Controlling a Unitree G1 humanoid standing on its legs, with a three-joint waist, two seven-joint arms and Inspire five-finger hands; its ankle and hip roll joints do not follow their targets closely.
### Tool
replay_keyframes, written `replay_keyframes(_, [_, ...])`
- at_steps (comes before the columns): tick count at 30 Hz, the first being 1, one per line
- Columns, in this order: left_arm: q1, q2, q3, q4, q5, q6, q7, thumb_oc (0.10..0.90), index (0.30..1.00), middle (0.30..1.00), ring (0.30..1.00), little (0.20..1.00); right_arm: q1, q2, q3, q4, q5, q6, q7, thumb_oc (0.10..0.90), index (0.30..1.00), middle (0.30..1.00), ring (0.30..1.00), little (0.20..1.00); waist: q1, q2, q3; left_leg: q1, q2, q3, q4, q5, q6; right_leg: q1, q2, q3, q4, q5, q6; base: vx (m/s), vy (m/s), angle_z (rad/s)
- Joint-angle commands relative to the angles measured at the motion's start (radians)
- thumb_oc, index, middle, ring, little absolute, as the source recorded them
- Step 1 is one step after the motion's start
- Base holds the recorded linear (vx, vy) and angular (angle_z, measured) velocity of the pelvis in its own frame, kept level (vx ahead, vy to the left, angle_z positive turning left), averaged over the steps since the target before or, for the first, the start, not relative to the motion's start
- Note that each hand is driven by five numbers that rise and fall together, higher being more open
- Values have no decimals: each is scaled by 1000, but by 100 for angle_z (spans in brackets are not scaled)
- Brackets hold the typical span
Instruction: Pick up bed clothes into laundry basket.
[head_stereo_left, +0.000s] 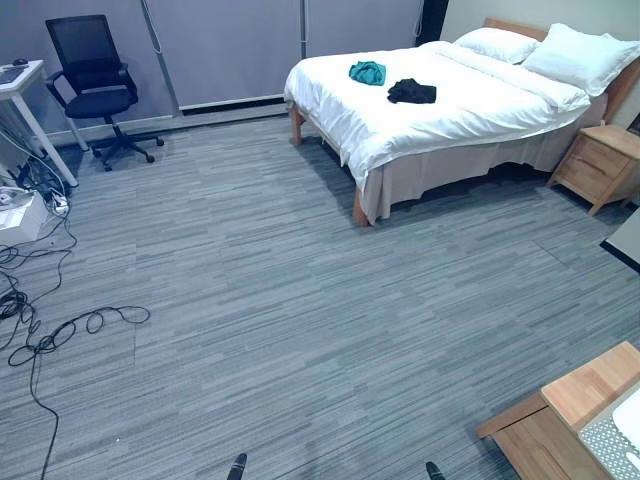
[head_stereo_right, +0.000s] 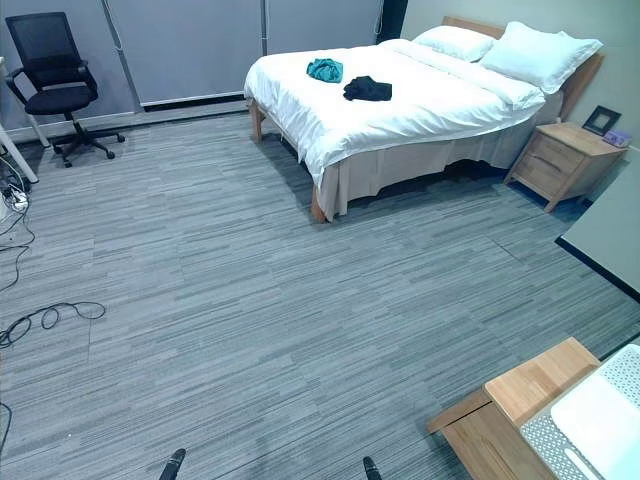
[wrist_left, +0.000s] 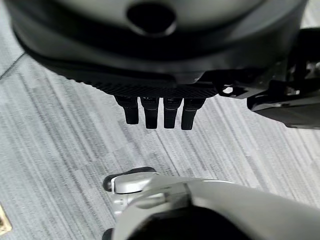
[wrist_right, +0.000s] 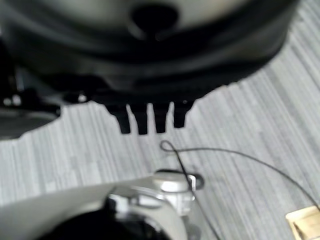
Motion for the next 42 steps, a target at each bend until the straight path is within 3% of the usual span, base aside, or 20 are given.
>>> replay_keyframes(1, [-260,-42,7,302,-207,-52,56,800,900,900,900,900,-184,-64,-79,313,455,-76,1,800,900,900,900,900,-28,-3,31,230,147,365,-389,284,-164,220,-97,-361,-435,267,172,14,-5,3])
replay_keyframes(14, [-282,-11,25,316,-205,-49,52,800,900,900,900,900,-200,-92,-68,359,404,-57,12,800,900,900,900,900,-24,-13,36,223,142,366,-389,277,-161,214,-98,-363,-435,270,177,20,1,5])
replay_keyframes(22, [-431,105,-52,186,-174,-53,38,800,900,900,900,900,-367,-221,5,213,306,-59,1,800,900,900,900,900,-20,-14,42,225,123,381,-389,263,-151,214,-113,-346,-435,287,191,28,60,-6])
replay_keyframes(24, [-535,168,-131,50,-172,-55,22,800,900,900,900,900,-448,-298,34,50,280,-57,-7,800,900,900,900,900,-27,-1,82,238,108,366,-371,213,-133,181,-152,-323,-302,262,205,21,205,-9])
replay_keyframes(25, [-570,195,-161,-8,-173,-56,15,800,900,900,900,900,-469,-326,41,-30,266,-53,-13,800,900,900,900,900,-33,2,105,242,99,360,-359,198,-118,146,-176,-312,-210,280,217,23,162,-9])
replay_keyframes(26, [-571,196,-161,-9,-174,-54,15,800,900,900,900,900,-469,-326,40,-33,266,-51,-13,800,900,900,900,900,-32,1,106,242,98,361,-357,196,-116,142,-179,-310,-204,277,218,-24,207,-9])
replay_keyframes(27, [-605,229,-190,-97,-179,-58,14,800,900,900,900,900,-481,-352,49,-170,236,-52,-20,800,900,900,900,900,-51,8,144,259,78,352,-350,175,-87,65,-223,-278,-23,373,255,19,227,-10])
replay_keyframes(28, [-625,244,-199,-142,-199,-62,11,800,900,900,900,900,-490,-359,48,-241,237,-56,-24,800,900,900,900,900,-63,16,165,276,71,352,-352,159,-68,15,-243,-262,72,412,265,42,290,-11])
replay_keyframes(31, [-664,302,-200,-223,-231,-65,17,800,900,900,900,900,-506,-382,54,-391,213,-57,-23,800,900,900,900,900,-87,39,201,309,88,367,-344,156,-63,-113,-264,-258,220,409,270,143,126,2])
replay_keyframes(34, [-657,319,-172,-289,-290,-79,20,800,900,900,900,900,-466,-402,30,-489,199,-63,-17,800,900,900,900,900,-119,34,186,376,94,355,-352,140,-93,-136,-204,-287,17,369,255,415,-94,-18])
replay_keyframes(35, [-643,306,-142,-318,-323,-86,12,800,900,900,900,900,-422,-411,5,-542,184,-71,-13,800,900,900,900,900,-150,22,162,431,101,333,-358,129,-127,-159,-156,-288,-213,377,247,496,-172,0])
replay_keyframes(37, [-636,295,-129,-320,-331,-89,14,800,900,900,900,900,-380,-415,-12,-577,171,-66,-10,800,900,900,900,900,-168,32,146,458,124,325,-362,124,-145,-155,-137,-289,-277,396,252,412,-174,38])
replay_keyframes(38, [-631,293,-117,-325,-312,-101,34,800,900,900,900,900,-361,-424,-22,-589,159,-71,-6,800,900,900,900,900,-187,26,138,466,135,313,-350,138,-153,-176,-142,-254,-271,410,242,410,-224,60])
replay_keyframes(39, [-619,284,-123,-333,-329,-88,12,800,900,900,900,900,-320,-423,-40,-622,154,-63,5,800,900,900,900,900,-190,25,125,471,153,293,-315,151,-166,-162,-133,-240,-243,378,221,394,-268,60])
replay_keyframes(40, [-598,273,-116,-335,-339,-91,-1,800,900,900,900,900,-298,-407,-37,-623,164,-59,14,800,900,900,900,900,-189,25,115,466,173,301,-262,192,-183,-131,-119,-260,-246,380,202,410,-294,74])
replay_keyframes(41, [-572,259,-105,-336,-346,-90,-6,800,900,900,900,900,-281,-396,-44,-635,168,-63,16,800,900,900,900,900,-187,29,106,439,211,298,-160,287,-216,-81,-81,-282,-277,372,171,455,-450,48])
replay_keyframes(42, [-551,252,-87,-345,-355,-84,1,800,900,900,900,900,-264,-395,-61,-644,172,-65,14,800,900,900,900,900,-174,14,96,384,276,290,42,407,-240,-40,-60,-307,-290,346,130,311,-367,16])
